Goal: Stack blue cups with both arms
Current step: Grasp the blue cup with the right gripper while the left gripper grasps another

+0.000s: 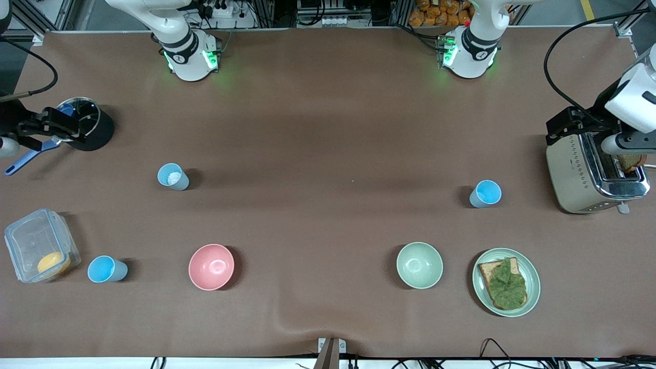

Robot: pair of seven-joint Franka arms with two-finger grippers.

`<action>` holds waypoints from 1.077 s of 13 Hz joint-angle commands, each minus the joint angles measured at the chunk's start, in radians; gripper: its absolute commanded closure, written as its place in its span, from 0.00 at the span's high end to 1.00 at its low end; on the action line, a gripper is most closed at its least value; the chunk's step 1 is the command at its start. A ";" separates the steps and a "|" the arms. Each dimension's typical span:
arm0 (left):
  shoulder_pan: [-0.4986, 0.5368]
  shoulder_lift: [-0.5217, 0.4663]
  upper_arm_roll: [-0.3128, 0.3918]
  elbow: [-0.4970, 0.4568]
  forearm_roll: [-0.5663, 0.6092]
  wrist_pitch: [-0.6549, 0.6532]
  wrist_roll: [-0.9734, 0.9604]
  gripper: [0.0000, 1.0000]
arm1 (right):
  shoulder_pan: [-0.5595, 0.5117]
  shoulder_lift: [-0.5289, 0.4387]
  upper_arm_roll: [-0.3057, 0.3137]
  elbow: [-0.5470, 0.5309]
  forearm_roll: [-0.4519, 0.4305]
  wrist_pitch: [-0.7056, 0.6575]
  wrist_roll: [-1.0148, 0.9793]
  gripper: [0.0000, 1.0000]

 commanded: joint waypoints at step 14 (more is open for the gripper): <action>0.057 0.074 -0.001 -0.602 0.000 0.688 0.009 1.00 | 0.006 -0.008 0.013 -0.062 -0.047 0.043 0.036 1.00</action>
